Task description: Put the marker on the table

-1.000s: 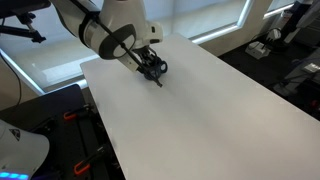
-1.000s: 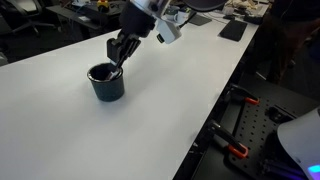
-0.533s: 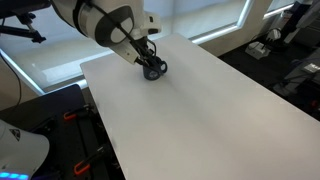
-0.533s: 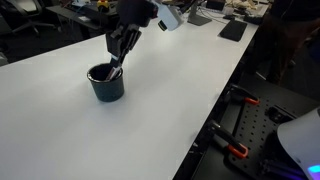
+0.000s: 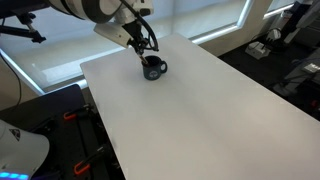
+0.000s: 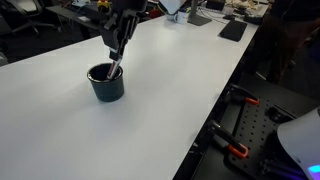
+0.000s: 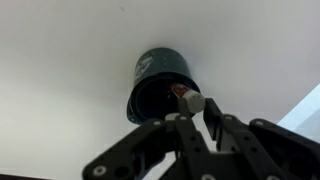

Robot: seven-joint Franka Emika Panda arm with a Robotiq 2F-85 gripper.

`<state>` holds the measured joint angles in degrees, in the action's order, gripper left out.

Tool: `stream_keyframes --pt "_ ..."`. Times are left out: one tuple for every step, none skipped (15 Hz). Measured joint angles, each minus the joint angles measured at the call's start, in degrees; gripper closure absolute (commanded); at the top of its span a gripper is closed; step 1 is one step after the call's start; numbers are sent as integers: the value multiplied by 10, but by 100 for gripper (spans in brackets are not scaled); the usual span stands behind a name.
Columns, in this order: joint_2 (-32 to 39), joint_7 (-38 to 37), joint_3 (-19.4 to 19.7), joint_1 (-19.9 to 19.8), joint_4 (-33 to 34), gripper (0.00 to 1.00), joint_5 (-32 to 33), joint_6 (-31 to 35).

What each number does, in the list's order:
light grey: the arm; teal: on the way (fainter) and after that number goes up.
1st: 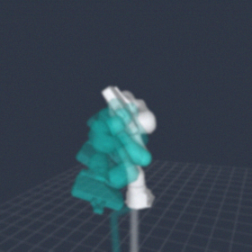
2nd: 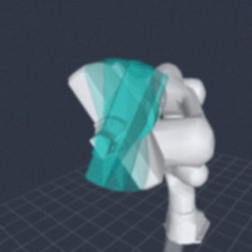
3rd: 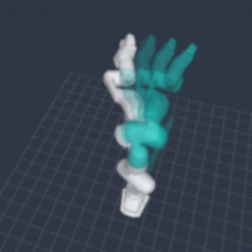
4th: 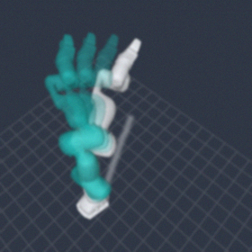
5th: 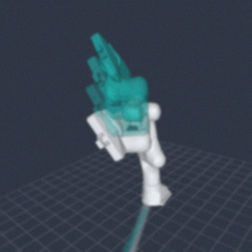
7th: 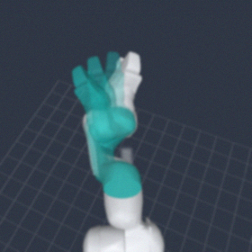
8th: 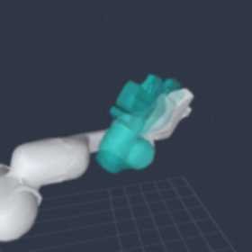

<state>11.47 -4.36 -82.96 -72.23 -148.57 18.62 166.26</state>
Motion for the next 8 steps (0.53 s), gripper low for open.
stream_keyframes --pt "-13 -5 -17 -11 1 95 0 -10" --pt "-28 -9 -33 -21 2 95 1 -17" --pt "-46 -16 -47 -30 3 95 2 -23" --pt "-64 -21 -59 -37 5 95 3 -28" --pt "-83 -27 -67 -42 7 95 5 -33" --pt "-103 -31 -73 -43 9 95 6 -38" --pt "-122 -35 -75 -42 11 95 8 -42" --pt "-142 -35 -53 -17 13 95 1 -45"
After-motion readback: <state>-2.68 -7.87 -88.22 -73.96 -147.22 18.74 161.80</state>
